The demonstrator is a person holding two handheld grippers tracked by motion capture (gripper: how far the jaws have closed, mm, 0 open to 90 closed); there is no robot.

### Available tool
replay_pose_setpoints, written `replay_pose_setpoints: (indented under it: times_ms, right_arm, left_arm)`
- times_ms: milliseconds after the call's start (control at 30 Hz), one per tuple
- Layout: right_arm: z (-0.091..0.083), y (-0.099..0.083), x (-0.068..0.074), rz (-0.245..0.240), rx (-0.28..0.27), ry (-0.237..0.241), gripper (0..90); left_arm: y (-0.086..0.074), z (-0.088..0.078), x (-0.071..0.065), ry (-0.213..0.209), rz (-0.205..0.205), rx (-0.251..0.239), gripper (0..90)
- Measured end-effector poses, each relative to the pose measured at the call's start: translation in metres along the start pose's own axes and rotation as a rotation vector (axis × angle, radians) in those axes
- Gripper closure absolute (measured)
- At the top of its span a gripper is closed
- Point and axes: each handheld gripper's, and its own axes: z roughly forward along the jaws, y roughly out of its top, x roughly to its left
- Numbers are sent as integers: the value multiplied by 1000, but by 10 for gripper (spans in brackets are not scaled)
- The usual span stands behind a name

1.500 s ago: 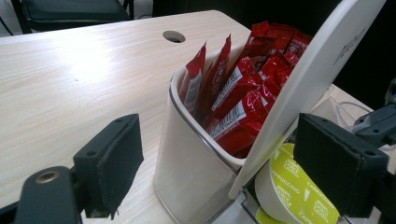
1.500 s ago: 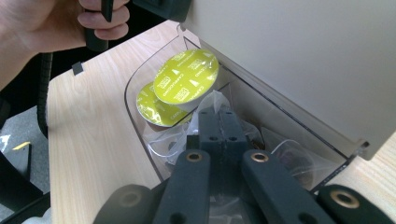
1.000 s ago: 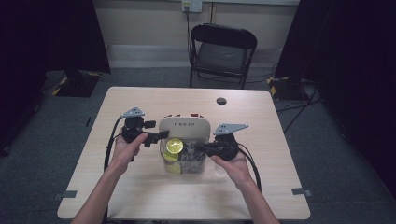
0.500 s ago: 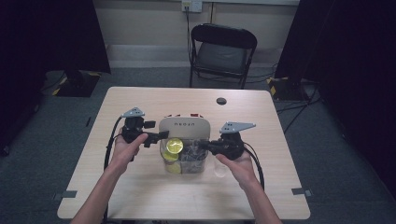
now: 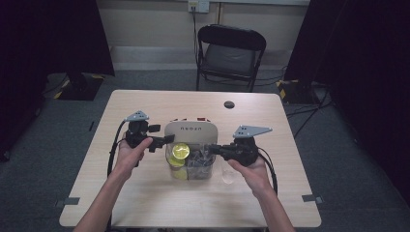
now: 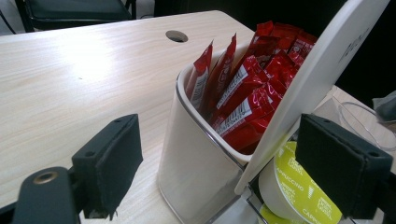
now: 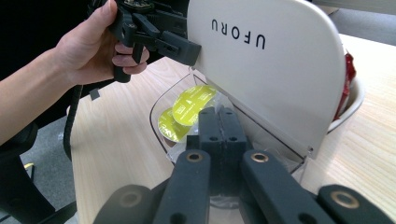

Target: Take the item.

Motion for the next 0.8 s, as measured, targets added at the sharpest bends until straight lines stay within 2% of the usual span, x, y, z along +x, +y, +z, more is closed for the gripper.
replay_pose_setpoints:
  times_ms: [500,800]
  right_arm:
    - [-32,-4,0,4,-33,-49,900]
    - [-45,-18,-3,24,-27,-74,900]
  left_arm:
    - [1,-1,0,-1,0,0,148]
    - [1,-2,1,-5,0,-1,147]
